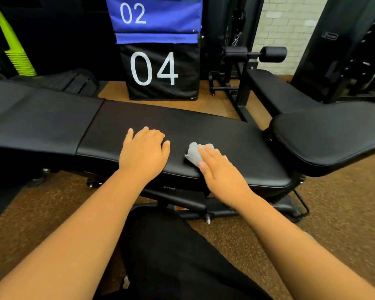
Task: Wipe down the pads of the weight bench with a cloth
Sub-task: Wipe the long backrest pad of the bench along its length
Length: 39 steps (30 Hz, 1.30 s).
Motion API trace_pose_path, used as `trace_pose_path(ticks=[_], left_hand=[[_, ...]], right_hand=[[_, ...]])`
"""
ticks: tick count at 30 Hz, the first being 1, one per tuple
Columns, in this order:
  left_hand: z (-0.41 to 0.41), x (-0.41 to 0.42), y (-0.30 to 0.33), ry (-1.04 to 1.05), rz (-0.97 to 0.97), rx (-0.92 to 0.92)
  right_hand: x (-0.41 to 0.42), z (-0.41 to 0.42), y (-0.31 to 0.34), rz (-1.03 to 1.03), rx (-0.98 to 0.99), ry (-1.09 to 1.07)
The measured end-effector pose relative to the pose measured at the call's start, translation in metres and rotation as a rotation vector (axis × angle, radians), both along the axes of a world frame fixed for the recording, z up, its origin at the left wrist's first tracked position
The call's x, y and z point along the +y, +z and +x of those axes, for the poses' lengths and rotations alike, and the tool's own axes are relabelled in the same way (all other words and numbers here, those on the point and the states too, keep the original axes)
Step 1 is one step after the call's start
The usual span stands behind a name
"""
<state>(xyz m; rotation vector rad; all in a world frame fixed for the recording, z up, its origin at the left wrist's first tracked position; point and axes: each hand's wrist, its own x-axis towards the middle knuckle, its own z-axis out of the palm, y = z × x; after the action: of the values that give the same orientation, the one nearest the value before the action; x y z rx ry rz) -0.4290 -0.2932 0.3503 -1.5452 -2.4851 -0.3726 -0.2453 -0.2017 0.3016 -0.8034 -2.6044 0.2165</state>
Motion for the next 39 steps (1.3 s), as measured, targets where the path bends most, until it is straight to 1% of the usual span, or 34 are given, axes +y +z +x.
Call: trace_pose_path(ticks=[2,7,9,10,12,15,18,20,21,23,26,28,29,30,31,34,36,38,39], left_hand=[[-0.001,0.0,0.0,-0.005,0.006,0.013],[0.002,0.001,-0.001,-0.008,0.008,0.043],[0.001,0.002,-0.003,-0.006,0.016,0.041],[0.002,0.003,-0.003,0.0,0.019,0.034],[0.002,0.005,-0.002,0.014,0.026,0.019],[0.003,0.011,0.002,0.032,0.048,0.012],[-0.001,0.017,0.008,0.048,0.033,0.036],[-0.006,0.02,0.011,0.059,0.032,0.066],[-0.01,0.021,0.013,0.063,0.037,0.076],[-0.016,0.02,0.016,0.069,0.041,0.079],[-0.022,0.021,0.019,0.085,0.014,0.071],[-0.023,0.022,0.019,0.1,0.008,0.054],[-0.022,0.023,0.018,0.104,0.011,0.045],[-0.022,0.026,0.017,0.108,0.013,0.04],[-0.023,0.028,0.017,0.111,0.007,0.039],[-0.025,0.038,0.019,0.113,-0.011,0.038],[-0.026,0.045,0.021,0.119,-0.014,0.027],[-0.026,0.049,0.021,0.121,-0.009,0.012],[-0.025,0.051,0.02,0.117,-0.005,0.012]], right_hand=[[0.017,0.029,-0.003,-0.08,0.032,-0.073],[0.084,0.113,-0.027,-0.256,0.047,-0.433],[0.097,0.117,-0.03,-0.293,0.022,-0.53],[0.095,0.109,-0.027,-0.259,-0.013,-0.552],[0.08,0.077,-0.018,-0.143,-0.066,-0.485],[0.041,0.019,-0.005,-0.006,-0.078,-0.221],[0.016,-0.009,0.003,-0.033,-0.07,0.016],[0.026,-0.002,0.005,-0.11,-0.053,0.097],[0.042,0.006,0.001,-0.135,-0.024,0.101],[0.088,0.027,-0.009,-0.18,0.01,-0.011],[0.155,0.057,-0.024,-0.283,-0.049,-0.304],[0.175,0.056,-0.028,-0.287,-0.12,-0.458],[0.176,0.046,-0.027,-0.263,-0.145,-0.497],[0.171,0.031,-0.026,-0.219,-0.154,-0.487],[0.161,0.012,-0.023,-0.169,-0.141,-0.43],[0.106,-0.043,-0.01,-0.058,-0.062,-0.115],[0.074,-0.059,0.001,-0.052,-0.05,0.069],[0.075,-0.052,0.007,-0.126,-0.06,0.167],[0.087,-0.044,0.006,-0.162,-0.059,0.182]])
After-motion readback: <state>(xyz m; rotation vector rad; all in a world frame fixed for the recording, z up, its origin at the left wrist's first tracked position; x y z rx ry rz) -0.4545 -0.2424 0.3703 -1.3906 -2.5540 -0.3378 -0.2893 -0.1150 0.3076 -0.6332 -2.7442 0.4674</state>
